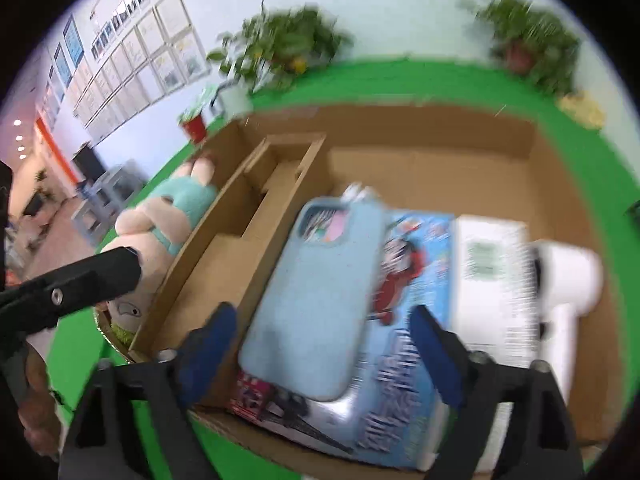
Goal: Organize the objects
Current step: 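Lay the phone case flat on the game box and open the left tool, then move the right tool to the white power bank and grasp it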
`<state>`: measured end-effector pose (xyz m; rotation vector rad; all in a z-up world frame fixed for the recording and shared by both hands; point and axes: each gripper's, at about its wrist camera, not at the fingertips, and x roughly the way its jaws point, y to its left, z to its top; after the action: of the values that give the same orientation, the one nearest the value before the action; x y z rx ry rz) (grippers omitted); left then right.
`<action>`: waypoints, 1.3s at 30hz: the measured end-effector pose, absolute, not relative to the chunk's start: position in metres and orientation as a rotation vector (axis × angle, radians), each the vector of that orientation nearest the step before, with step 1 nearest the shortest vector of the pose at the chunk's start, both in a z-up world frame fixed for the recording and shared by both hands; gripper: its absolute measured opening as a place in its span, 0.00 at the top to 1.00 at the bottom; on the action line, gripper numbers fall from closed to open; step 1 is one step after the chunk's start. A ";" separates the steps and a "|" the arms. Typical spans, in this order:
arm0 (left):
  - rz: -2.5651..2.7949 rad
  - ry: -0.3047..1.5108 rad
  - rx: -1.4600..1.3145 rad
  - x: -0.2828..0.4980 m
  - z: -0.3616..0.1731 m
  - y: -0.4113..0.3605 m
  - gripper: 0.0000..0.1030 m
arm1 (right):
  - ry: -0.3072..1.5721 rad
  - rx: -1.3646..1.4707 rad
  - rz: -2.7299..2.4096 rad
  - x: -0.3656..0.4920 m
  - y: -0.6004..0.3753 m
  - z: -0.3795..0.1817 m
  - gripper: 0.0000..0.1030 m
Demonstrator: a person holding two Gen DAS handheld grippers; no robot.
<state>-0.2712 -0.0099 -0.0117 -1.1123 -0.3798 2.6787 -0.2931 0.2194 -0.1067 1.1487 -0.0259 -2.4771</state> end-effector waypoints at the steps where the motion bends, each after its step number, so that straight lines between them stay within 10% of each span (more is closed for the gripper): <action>1: 2.741 -0.326 -1.065 -0.261 -0.004 -0.006 0.20 | 0.004 1.088 -2.532 -0.281 0.224 -0.099 0.01; 4: 2.916 -0.191 -0.903 -0.227 0.015 0.007 0.00 | 0.097 0.957 -2.644 -0.247 0.235 -0.081 0.01; 23: 3.037 -0.005 -0.638 -0.076 0.038 0.083 0.00 | 0.078 0.791 -2.782 -0.106 0.280 -0.066 0.01; 39: 2.809 -0.216 -0.929 -0.111 -0.006 0.051 0.00 | 0.110 0.780 -2.757 -0.100 0.261 -0.066 0.01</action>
<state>-0.1110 0.0512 -0.0056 -0.9294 -0.2163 2.8088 -0.1003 0.2614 -0.0661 0.7798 0.1098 -2.7575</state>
